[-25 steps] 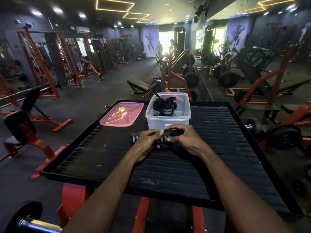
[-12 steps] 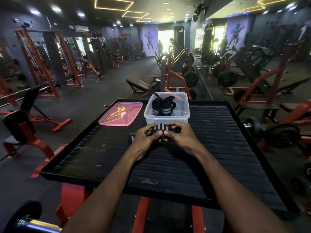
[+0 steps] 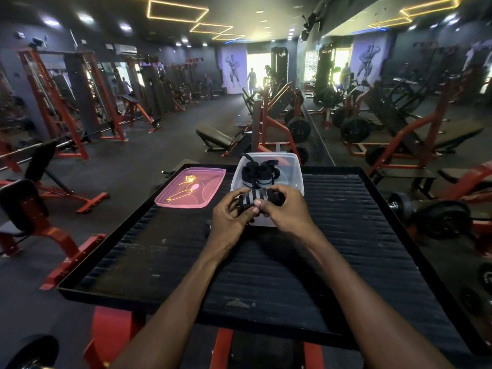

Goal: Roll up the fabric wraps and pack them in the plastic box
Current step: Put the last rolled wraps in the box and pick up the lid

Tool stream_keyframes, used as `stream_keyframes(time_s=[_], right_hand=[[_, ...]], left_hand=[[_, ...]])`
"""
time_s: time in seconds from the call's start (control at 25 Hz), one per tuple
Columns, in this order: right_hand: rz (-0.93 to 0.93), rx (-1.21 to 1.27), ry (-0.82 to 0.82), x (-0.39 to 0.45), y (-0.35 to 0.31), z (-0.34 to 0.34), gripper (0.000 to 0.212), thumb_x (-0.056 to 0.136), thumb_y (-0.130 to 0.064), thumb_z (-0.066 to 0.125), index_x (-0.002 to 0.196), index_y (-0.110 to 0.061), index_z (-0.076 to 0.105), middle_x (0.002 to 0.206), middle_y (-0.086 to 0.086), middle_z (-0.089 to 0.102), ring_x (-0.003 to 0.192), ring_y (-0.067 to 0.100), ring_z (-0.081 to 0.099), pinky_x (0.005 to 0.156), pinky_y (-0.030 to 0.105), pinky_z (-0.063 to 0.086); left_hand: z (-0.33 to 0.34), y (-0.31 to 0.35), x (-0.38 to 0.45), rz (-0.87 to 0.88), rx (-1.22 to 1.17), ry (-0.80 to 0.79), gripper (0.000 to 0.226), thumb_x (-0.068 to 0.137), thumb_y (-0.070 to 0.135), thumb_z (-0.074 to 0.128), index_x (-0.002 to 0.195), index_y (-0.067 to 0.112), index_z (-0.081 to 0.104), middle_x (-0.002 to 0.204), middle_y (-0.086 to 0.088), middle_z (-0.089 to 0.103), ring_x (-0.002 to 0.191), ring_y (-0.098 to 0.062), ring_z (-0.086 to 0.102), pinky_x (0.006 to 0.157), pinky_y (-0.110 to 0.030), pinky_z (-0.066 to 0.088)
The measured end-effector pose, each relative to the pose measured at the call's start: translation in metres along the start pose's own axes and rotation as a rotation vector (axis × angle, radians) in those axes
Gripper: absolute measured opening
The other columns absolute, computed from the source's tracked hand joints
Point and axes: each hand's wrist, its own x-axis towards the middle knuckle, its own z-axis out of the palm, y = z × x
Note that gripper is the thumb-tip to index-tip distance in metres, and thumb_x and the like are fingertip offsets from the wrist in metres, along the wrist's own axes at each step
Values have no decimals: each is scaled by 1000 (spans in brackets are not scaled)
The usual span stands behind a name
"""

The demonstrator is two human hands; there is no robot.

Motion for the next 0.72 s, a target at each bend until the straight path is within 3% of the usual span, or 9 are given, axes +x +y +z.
stream_keyframes(time_s=[0.12, 0.24, 0.32, 0.48, 0.6, 0.72], right_hand=[[-67, -116, 52, 19, -31, -9, 23, 81, -29, 80, 100, -20, 72, 90, -8, 72, 85, 12, 70, 78, 38, 60], [-124, -165, 44, 42, -56, -12, 24, 82, -24, 81, 102, -17, 71, 93, -9, 70, 87, 6, 66, 78, 27, 55], [-121, -249, 36, 64, -60, -6, 32, 78, -28, 84, 104, -16, 71, 100, -2, 71, 92, 12, 67, 82, 31, 55], [2, -504, -106, 101, -52, 19, 35, 74, -25, 86, 100, -9, 70, 99, 8, 71, 92, 24, 69, 83, 44, 60], [65, -726, -196, 116, -41, 40, 39, 75, -16, 82, 109, -5, 67, 106, 13, 72, 95, 26, 68, 85, 40, 60], [128, -805, -237, 123, -32, 55, 42, 76, -16, 79, 113, -4, 64, 110, 14, 70, 98, 28, 67, 87, 41, 60]], left_hand=[[-7, 14, 14, 41, 32, 37, 40, 86, 7, 75, 123, 8, 61, 109, -10, 71, 92, -19, 71, 76, -30, 60], [-22, 22, 37, 98, 119, 90, 22, 89, 6, 70, 111, 9, 66, 99, -1, 71, 84, -10, 69, 75, -23, 56], [-35, 17, 51, 95, 246, 123, 16, 89, 4, 69, 100, 15, 69, 95, 5, 71, 85, -3, 67, 80, -20, 53], [-59, -4, 71, 15, 488, 119, 15, 87, 1, 68, 90, 15, 72, 94, 1, 72, 85, -9, 64, 89, -27, 51], [-68, -16, 74, -120, 563, 55, 10, 89, 5, 68, 93, 12, 74, 95, 1, 73, 84, -7, 63, 86, -23, 49], [-74, -26, 72, -211, 535, -4, 5, 87, 12, 72, 91, 14, 75, 91, 1, 74, 86, -15, 69, 85, -30, 55]])
